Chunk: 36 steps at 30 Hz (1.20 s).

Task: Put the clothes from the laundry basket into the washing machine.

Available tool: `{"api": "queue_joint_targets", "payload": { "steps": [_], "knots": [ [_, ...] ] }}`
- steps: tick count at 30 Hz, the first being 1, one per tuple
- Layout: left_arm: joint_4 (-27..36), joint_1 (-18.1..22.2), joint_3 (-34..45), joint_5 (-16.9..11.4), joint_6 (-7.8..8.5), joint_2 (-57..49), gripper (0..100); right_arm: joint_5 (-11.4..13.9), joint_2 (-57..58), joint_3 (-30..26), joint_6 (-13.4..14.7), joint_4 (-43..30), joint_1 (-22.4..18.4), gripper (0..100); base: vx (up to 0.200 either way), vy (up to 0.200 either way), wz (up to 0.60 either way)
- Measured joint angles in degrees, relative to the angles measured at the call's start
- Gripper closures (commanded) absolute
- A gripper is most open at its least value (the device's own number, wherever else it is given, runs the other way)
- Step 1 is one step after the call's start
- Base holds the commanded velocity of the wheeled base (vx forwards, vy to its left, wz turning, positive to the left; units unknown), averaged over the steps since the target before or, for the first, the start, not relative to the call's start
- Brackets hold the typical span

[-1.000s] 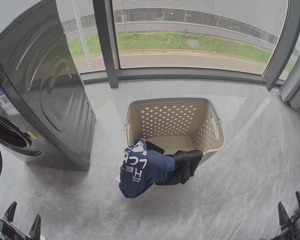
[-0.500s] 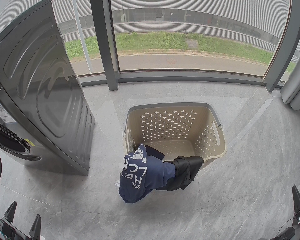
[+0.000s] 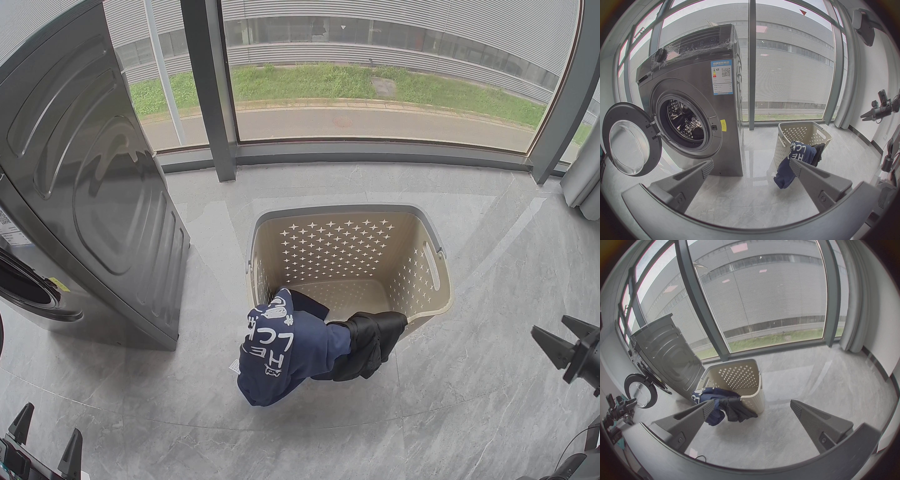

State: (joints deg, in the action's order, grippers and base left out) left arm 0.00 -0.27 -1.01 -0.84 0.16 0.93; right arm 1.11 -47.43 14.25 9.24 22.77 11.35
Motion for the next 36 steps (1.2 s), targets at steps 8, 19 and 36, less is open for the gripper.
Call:
{"api": "queue_joint_targets", "payload": {
  "steps": [8, 19, 36],
  "knots": [
    [0.02, 0.02, 0.00, -0.02, 0.00, 0.00, 0, -2.52, -21.03, 1.32, 2.47, 13.85, 4.77, 0, 0.000, 0.000, 0.00],
    [0.00, 0.00, 0.00, -0.02, -0.06, 0.00, 0, -6.52, -38.92, 5.25, 5.21, 19.21, 12.61, 0, 0.000, 0.000, 0.00],
    [0.00, -0.09, 0.00, -0.05, -0.09, 0.00, 0, -7.53, -54.33, 8.66, 7.01, 30.14, 16.65, 0, 0.000, 0.000, 0.00]
  ]
}}
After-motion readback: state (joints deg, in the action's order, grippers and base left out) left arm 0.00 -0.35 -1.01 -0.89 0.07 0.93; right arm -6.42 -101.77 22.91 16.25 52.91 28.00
